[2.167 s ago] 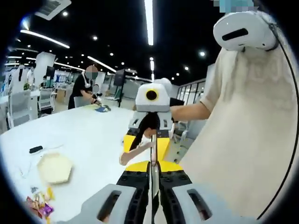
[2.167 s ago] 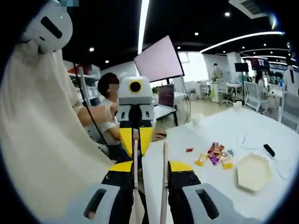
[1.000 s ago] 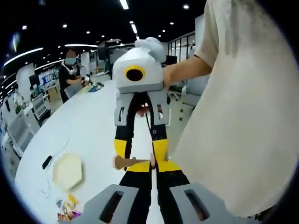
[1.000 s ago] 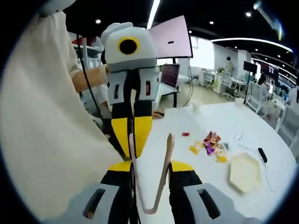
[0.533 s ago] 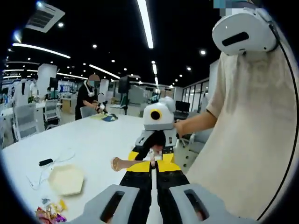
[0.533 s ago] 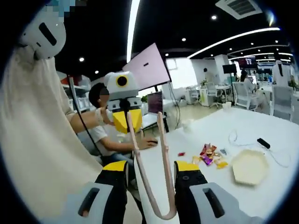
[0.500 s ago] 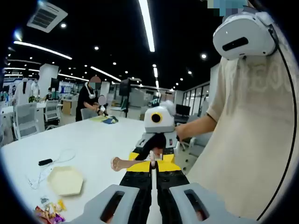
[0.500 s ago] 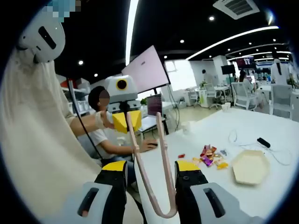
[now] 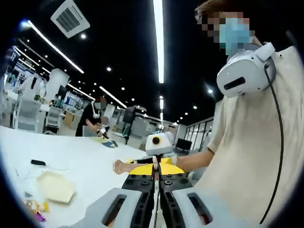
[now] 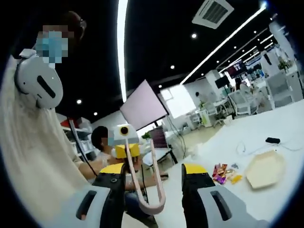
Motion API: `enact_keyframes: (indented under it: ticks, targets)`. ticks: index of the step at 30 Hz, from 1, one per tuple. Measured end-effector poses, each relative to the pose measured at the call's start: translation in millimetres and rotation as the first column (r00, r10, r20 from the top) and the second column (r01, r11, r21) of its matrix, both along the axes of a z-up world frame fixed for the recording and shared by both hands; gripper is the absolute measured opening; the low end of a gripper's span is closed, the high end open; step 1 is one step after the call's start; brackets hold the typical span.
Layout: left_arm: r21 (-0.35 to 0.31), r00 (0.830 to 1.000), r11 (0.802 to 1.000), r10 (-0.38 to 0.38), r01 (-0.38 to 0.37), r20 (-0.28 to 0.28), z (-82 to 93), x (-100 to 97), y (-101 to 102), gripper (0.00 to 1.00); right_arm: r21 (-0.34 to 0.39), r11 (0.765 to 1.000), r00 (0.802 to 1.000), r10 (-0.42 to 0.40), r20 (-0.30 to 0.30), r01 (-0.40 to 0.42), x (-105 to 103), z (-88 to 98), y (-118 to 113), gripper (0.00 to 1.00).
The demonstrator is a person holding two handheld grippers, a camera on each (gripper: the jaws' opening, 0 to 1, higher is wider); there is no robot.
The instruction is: Place the target food into the container with the food tongs after gripping and lifting it, then release it inside without dropping or visibly crushing the food.
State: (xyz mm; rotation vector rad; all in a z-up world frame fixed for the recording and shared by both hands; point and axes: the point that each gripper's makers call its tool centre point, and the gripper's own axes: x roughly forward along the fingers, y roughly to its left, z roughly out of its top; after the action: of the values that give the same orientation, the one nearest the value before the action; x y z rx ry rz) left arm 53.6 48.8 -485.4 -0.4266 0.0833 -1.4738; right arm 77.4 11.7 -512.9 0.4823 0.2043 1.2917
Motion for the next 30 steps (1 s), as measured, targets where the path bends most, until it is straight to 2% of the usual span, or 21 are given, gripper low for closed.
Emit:
enact_keyframes:
  ticks: [4,9,22,30]
  targets:
    - [-0.066,1.0,0.998,-0.008,0.006,-0.018,7.8,-2.4,-5.9,0.0,0.068,0.998,1.0,-0.009,-0.027,0.011,1.2,8.4,1.8,0.48]
    - [-0.096,1.0,0.995,-0.003,0.0,-0.029,8.2,-1.1,-14.2,0.0,0.121,0.993,0.999,-0.008,-0.034,0.013,-0.7,16.1,5.6,0.49]
    - [-0.153,0.998,0.988,-0.011,0.001,-0.059,11.0,-3.5,-18.3,0.0,0.121,0.993,1.0,-0.004,-0.016,0.006,-4.4,17.7,18.5,0.47]
    - [-0.165,0.997,0.986,-0.016,0.003,-0.077,6.5,-5.9,-20.9,0.0,0.163,0.987,1.0,0.009,-0.015,-0.006,-5.7,26.9,24.3,0.45]
